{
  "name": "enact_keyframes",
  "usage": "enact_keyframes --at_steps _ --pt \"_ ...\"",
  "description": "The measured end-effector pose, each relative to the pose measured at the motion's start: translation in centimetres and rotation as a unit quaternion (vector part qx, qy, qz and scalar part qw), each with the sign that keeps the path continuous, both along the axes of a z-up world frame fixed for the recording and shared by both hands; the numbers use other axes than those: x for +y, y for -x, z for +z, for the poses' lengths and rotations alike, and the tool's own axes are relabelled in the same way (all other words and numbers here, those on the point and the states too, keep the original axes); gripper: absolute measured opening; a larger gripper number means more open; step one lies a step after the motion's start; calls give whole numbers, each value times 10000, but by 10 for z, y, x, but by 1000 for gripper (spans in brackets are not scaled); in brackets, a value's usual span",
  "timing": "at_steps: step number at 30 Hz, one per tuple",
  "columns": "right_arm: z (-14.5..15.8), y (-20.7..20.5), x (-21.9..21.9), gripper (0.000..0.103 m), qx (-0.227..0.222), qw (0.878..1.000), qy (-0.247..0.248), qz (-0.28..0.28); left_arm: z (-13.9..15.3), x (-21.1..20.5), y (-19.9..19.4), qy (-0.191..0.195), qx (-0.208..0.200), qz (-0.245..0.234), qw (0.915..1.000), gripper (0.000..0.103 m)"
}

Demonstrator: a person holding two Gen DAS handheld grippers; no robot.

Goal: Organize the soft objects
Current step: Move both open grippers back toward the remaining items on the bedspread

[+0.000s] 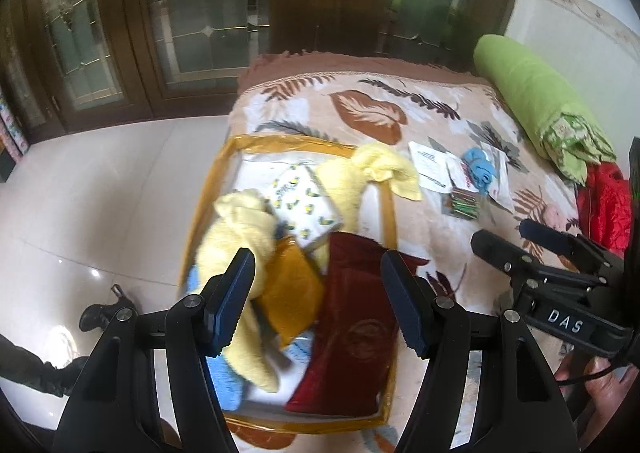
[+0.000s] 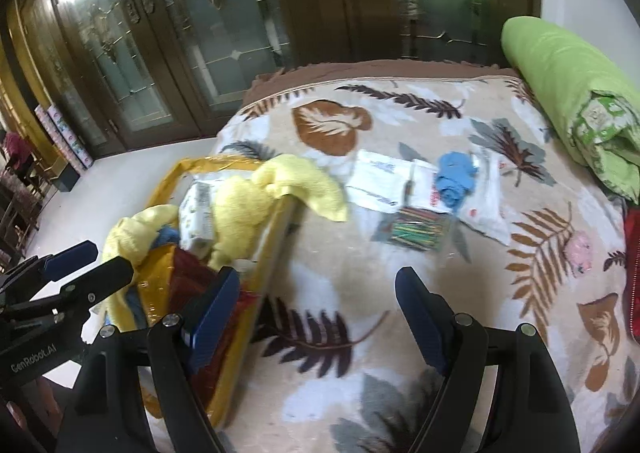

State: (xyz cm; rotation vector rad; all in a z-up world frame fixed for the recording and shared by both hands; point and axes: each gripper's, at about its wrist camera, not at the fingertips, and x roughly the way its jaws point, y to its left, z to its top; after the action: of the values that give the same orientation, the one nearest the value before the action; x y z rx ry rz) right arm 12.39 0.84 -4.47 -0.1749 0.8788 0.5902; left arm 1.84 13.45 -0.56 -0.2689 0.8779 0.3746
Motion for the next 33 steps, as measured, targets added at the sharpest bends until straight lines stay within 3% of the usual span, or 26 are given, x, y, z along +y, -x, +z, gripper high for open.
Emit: enact_keyframes --at_steps 10,16,22,26,33 --pt "-3 -17 -31 81 -286 9990 234 -245 -7 -25 -26 -30 15 -248 9997 66" --pt "3 -15 -47 81 -946 9934 515 -398 -9 -36 -39 -43 3 -360 9993 66" --pt "6 -31 -71 81 -1024 9915 599 -535 -9 -43 -60 104 8 -573 9983 66" --pt "5 -58 -94 82 -639 9944 420 -736 -11 -41 -86 410 108 -609 9972 66" --pt "-11 -117 -121 82 703 9947 -195 -722 -28 -54 -153 1234 413 -944 9870 66"
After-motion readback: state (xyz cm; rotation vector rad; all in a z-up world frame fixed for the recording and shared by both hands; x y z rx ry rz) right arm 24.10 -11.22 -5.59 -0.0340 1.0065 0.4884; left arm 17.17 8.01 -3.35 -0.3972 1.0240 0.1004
